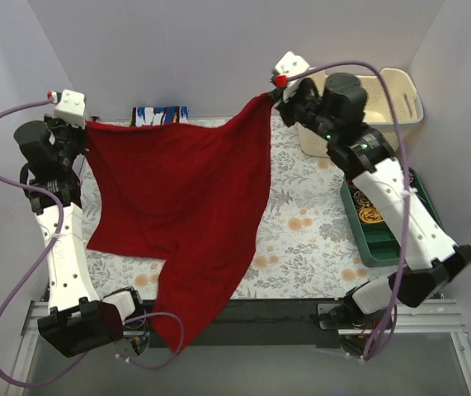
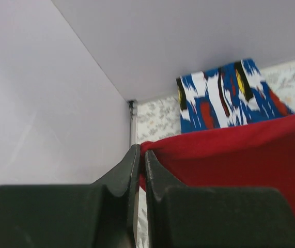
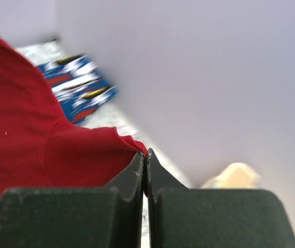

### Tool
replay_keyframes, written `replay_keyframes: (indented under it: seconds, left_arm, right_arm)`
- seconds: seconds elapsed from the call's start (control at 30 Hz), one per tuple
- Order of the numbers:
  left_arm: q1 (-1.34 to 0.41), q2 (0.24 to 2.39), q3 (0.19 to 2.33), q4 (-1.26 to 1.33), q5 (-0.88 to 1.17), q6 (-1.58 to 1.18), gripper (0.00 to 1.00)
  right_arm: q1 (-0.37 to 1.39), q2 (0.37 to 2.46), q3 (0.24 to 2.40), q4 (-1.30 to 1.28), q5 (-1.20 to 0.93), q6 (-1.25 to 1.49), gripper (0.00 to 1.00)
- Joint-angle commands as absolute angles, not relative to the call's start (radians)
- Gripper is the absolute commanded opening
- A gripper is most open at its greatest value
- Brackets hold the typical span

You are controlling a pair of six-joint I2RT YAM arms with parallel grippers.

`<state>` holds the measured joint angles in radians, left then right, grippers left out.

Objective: Fold and stack the mixed laundry pile
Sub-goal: Flatten out the T-shirt at the center of the board.

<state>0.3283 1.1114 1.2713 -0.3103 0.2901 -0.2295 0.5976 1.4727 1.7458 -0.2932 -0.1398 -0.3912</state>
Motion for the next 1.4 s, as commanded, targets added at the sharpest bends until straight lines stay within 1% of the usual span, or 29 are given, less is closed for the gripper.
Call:
replay_keyframes:
  seconds: [0.0, 0.1, 0.23, 0.27, 0.33, 0.43, 0.47, 0.6, 0.67, 0.87, 0.9, 1.0, 1.03, 1.1, 1.13, 1.2, 1.23, 1.27, 1.37]
  left_arm:
    - [0.333, 1.097, 1.425, -0.252, 0.318, -0.284, 0.0]
    - [0.334, 1.046, 1.471, -0.25, 0.337, -0.31, 0.0]
    - [0.334, 0.902, 1.43, -0.204, 0.33, -0.302, 0.0]
    - [0.334, 0.838, 1.405, -0.193, 0.31, -0.289, 0.0]
    - [0.334, 0.783, 1.391, -0.178, 0.285, -0.273, 0.0]
    - [0.334, 0.716, 1.402, -0.172, 0.238, -0.249, 0.0]
    - [0.333, 0.71, 1.422, -0.173, 0.229, -0.244, 0.0]
    - [0.331, 0.716, 1.492, -0.181, 0.18, -0.221, 0.0]
    - [0.328, 0.741, 1.517, -0.181, 0.176, -0.216, 0.0]
    - [0.328, 0.842, 1.578, -0.222, 0.207, -0.193, 0.0]
    - [0.33, 0.848, 1.577, -0.23, 0.213, -0.189, 0.0]
    - [0.328, 0.87, 1.534, -0.255, 0.256, -0.167, 0.0]
    - [0.328, 0.873, 1.498, -0.262, 0.267, -0.166, 0.0]
    - [0.33, 0.882, 1.457, -0.29, 0.319, -0.153, 0.0]
    - [0.33, 0.882, 1.425, -0.31, 0.339, -0.155, 0.0]
    - [0.33, 0.885, 1.318, -0.328, 0.409, -0.144, 0.0]
    - [0.33, 0.888, 1.283, -0.328, 0.431, -0.143, 0.0]
    - [0.33, 0.899, 1.211, -0.33, 0.483, -0.126, 0.0]
    - [0.319, 0.969, 1.096, -0.29, 0.503, -0.129, 0.0]
  right_arm:
    - [0.603, 1.35, 1.845, -0.341, 0.049, -0.554, 0.01]
    - [0.603, 1.283, 1.931, -0.328, 0.118, -0.583, 0.01]
    - [0.603, 1.192, 2.017, -0.321, 0.189, -0.607, 0.01]
    - [0.603, 1.172, 2.026, -0.321, 0.192, -0.609, 0.01]
    - [0.595, 1.123, 2.058, -0.334, 0.184, -0.611, 0.01]
    - [0.537, 1.072, 2.128, -0.351, 0.14, -0.591, 0.01]
    - [0.525, 1.059, 2.15, -0.35, 0.091, -0.583, 0.01]
    - [0.431, 1.019, 2.2, -0.328, 0.012, -0.542, 0.01]
    - [0.398, 1.012, 2.194, -0.296, 0.008, -0.555, 0.01]
    - [0.377, 1.048, 2.165, -0.17, 0.031, -0.633, 0.01]
    - [0.377, 1.058, 2.148, -0.155, 0.028, -0.659, 0.01]
    - [0.377, 1.052, 2.002, -0.086, -0.026, -0.719, 0.01]
    - [0.376, 1.049, 1.902, -0.057, -0.037, -0.729, 0.01]
    - [0.377, 1.045, 1.785, -0.031, -0.072, -0.765, 0.01]
    - [0.376, 1.04, 1.661, 0.032, -0.078, -0.787, 0.01]
    - [0.377, 1.042, 1.525, 0.08, -0.097, -0.833, 0.01]
    - [0.377, 1.045, 1.397, 0.148, -0.106, -0.863, 0.01]
    - [0.377, 1.061, 1.346, 0.178, -0.112, -0.879, 0.01]
    - [0.376, 1.142, 1.179, 0.306, -0.129, -0.905, 0.01]
